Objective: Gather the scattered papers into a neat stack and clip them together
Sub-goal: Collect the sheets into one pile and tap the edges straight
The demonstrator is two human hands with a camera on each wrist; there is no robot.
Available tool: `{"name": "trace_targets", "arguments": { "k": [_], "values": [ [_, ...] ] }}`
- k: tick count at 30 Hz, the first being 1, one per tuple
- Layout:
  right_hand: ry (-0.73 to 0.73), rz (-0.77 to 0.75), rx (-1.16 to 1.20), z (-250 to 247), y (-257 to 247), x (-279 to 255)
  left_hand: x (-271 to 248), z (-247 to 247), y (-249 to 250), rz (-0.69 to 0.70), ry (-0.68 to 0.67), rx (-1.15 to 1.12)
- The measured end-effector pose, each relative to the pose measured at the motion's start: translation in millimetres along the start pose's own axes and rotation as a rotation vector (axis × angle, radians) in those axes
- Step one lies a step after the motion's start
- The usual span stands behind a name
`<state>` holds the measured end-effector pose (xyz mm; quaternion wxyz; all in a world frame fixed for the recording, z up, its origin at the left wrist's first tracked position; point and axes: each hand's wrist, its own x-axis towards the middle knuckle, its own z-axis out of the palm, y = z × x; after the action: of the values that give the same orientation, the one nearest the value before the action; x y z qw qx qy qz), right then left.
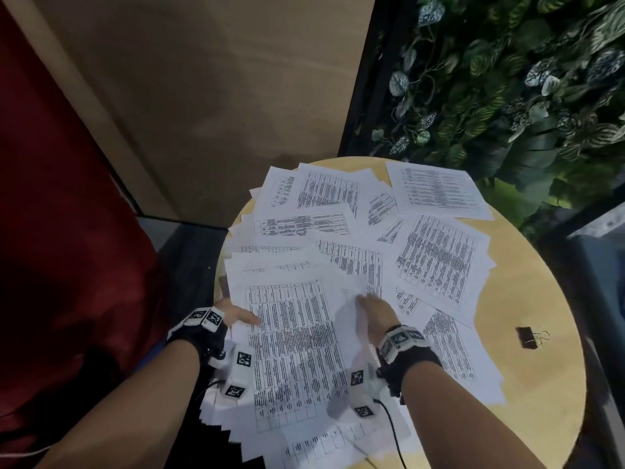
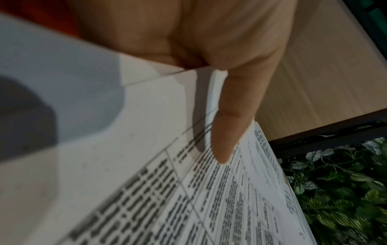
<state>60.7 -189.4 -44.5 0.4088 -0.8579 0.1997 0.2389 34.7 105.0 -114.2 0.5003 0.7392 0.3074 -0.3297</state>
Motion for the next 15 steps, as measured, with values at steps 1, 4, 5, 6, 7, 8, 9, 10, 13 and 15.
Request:
{"name": "trace_targets", "arguments": {
  "k": [1, 4, 5, 6, 7, 8, 9, 10, 13, 15],
  "values": [
    [-0.009, -0.011, 0.003, 6, -4, -3, -9, 2, 4, -0.002, 0.003, -0.007],
    [0.193, 0.129, -0.026, 13, -7, -1, -31, 5, 7, -0.034, 0.02, -0.112],
    [0.218, 0.188, -0.076, 15, -6, -1, -36, 7, 7, -0.035, 0.024, -0.133],
    [0.175, 0.209, -0.14, 19, -3, -1, -37, 9, 7, -0.033, 0.009, -0.155],
    [0.118, 0.173, -0.156, 24, -2, -3, -40, 11, 7, -0.019, -0.007, -0.153],
    [0.054, 0.112, -0.129, 30, -4, -8, -41, 14, 8, -0.001, -0.02, -0.156],
    [-0.014, 0.056, -0.081, 35, -3, -10, -42, 16, 9, 0.02, -0.039, -0.147],
    [-0.069, 0.026, -0.037, 36, -3, -12, -40, 16, 10, 0.032, -0.04, -0.144],
    [0.004, 0.029, 0.001, 15, 2, -1, -37, 5, 9, 0.031, 0.071, -0.227],
    [0.174, 0.118, -0.061, -7, 11, 15, -36, -8, 6, 0.015, 0.197, -0.286]
  ]
}}
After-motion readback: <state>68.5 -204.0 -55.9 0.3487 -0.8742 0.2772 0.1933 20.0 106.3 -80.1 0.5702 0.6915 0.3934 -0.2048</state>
